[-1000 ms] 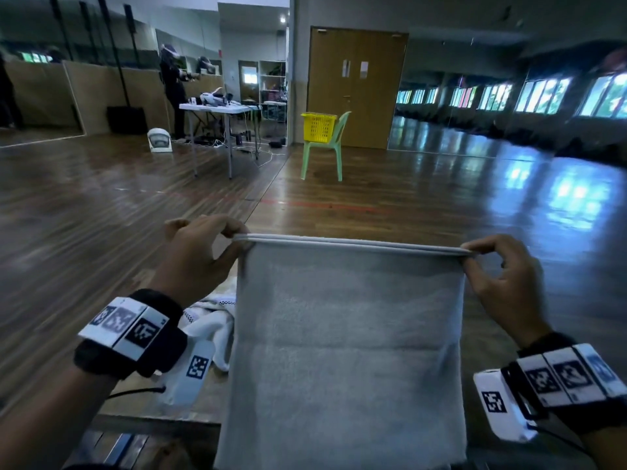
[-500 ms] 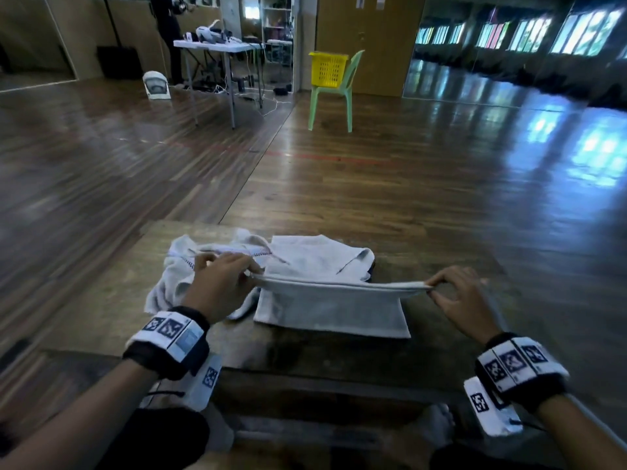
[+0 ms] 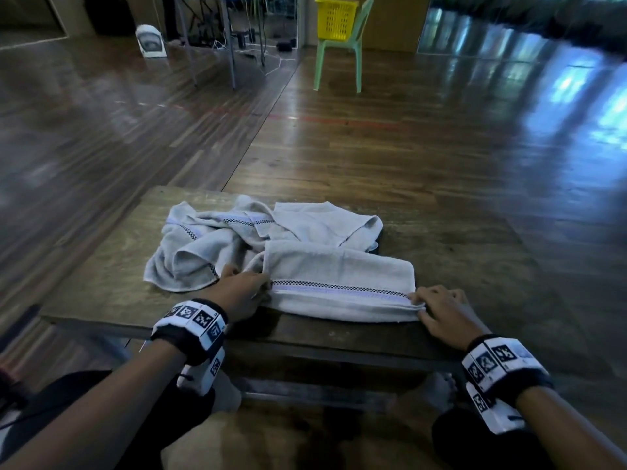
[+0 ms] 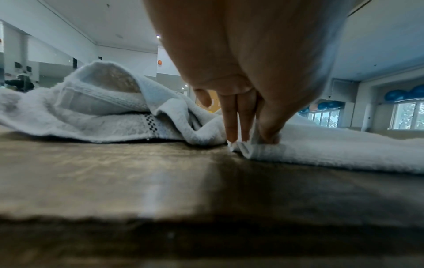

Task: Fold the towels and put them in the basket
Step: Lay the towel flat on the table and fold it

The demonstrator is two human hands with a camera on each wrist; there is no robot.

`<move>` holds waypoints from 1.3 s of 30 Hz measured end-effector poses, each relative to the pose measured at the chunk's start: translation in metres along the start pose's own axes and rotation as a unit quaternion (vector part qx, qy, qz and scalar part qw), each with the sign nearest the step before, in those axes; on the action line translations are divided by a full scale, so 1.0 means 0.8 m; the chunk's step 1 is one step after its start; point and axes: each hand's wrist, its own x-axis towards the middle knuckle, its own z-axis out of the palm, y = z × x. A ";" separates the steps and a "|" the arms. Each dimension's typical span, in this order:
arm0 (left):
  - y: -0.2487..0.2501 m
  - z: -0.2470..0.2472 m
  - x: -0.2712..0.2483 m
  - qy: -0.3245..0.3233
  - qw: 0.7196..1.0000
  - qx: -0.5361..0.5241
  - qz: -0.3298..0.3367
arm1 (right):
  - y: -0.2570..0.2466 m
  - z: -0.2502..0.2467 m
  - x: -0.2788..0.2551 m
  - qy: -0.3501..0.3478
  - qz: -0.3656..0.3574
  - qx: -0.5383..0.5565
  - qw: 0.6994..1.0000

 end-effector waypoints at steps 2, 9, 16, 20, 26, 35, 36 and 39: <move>0.002 -0.006 -0.003 -0.017 1.000 0.001 0.003 | -0.005 -0.008 -0.001 -0.011 0.003 -0.008 1.000; 0.020 -0.045 -0.035 -0.088 0.994 0.012 0.071 | -0.016 -0.040 -0.024 -0.093 0.024 0.001 0.995; 0.028 -0.087 -0.031 0.383 0.919 -0.057 0.071 | -0.011 -0.069 -0.010 0.387 -0.033 0.046 0.921; 0.024 -0.083 -0.046 0.379 0.920 -0.030 0.092 | -0.014 -0.066 -0.024 0.354 -0.103 0.016 0.930; 0.009 -0.006 -0.066 0.131 0.984 0.063 0.105 | 0.002 -0.002 -0.038 0.087 -0.092 -0.108 0.986; 0.011 0.009 -0.074 0.102 0.990 0.015 0.093 | -0.009 -0.001 -0.044 0.040 -0.072 -0.097 0.992; 0.012 0.007 -0.073 0.099 0.990 0.006 0.098 | -0.009 0.000 -0.044 0.034 -0.072 -0.093 0.993; 0.017 -0.007 -0.075 0.066 0.992 -0.044 0.093 | -0.014 -0.005 -0.048 0.001 -0.061 -0.072 0.996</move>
